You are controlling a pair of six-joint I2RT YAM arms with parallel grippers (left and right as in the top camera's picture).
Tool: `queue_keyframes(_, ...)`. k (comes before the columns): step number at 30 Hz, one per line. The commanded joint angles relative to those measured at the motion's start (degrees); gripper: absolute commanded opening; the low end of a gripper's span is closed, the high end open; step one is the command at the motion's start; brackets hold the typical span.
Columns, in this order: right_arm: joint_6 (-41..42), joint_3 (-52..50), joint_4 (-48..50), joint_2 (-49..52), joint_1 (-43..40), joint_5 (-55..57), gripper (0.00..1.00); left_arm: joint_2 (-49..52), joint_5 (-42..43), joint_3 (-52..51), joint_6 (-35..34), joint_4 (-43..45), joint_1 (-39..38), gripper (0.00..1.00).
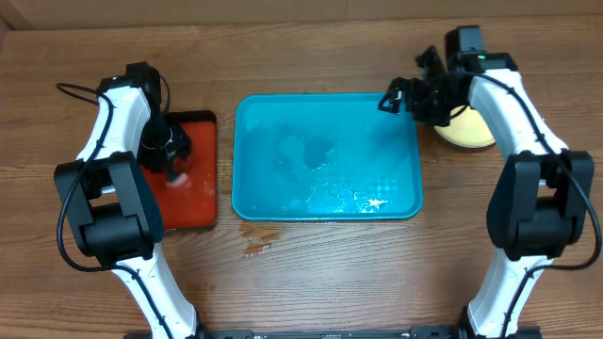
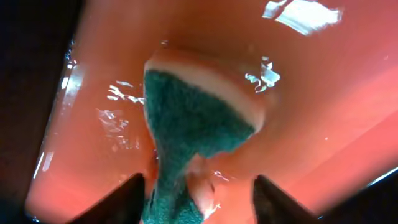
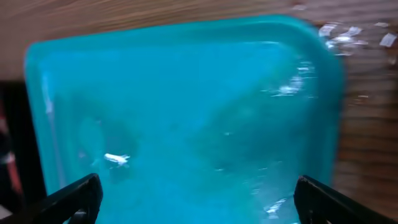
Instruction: Clean dirty plates on tray and stack at the side
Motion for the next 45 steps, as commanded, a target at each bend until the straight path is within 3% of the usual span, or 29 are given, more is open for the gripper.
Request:
queue_keyframes(1, -0.4, 0.2, 0.3, -9.3, 3.0, -0.5, 1.0, -0.2, 0.9, 0.5, 0.7, 0.1, -0.2, 0.62)
queue_keyframes(6, -0.4, 0.2, -0.7, -17.1, 5.6, -0.2, 1.0, -0.4, 7.4, 6.0, 3.0, -2.4, 0.7, 0.71)
queue_keyframes(14, -0.4, 0.2, -9.1, -27.4, 5.9, 0.6, 1.0, -1.0, 18.5, 16.9, 9.8, -10.2, 2.6, 0.77)
queue_keyframes(16, -0.4, 0.2, -11.8, -29.5, 5.9, 0.9, 1.0, -2.0, 20.1, 17.3, 11.3, -10.4, 2.6, 0.98)
queue_keyframes(17, -0.4, 0.2, -13.4, -30.6, 5.9, 1.0, 1.0, -2.7, 20.6, 17.3, 11.5, -10.9, 2.6, 1.0)
queue_keyframes(23, -0.3, -0.3, -24.2, -36.7, 5.9, 8.6, 1.0, -9.3, 20.7, 17.2, 12.3, -14.9, 2.6, 1.0)
queue_keyframes(28, -0.1, -5.3, -24.5, -43.3, 5.9, 11.6, 1.0, -19.2, 20.1, 15.8, 13.1, -16.4, 2.4, 1.0)
queue_keyframes(34, 5.1, -19.6, -15.0, -55.0, 5.9, 16.0, 1.0, -36.8, 19.2, 3.0, 12.4, -12.5, 0.7, 1.0)
queue_keyframes(38, 6.9, -28.7, -6.3, -62.7, 5.9, 18.0, 1.0, -52.7, 18.6, -13.8, 11.1, -1.9, -0.4, 1.0)
queue_keyframes(45, 6.9, -31.7, -2.0, -65.5, 5.9, 19.1, 1.0, -72.4, 11.4, -36.0, 0.1, 10.7, -0.5, 1.0)
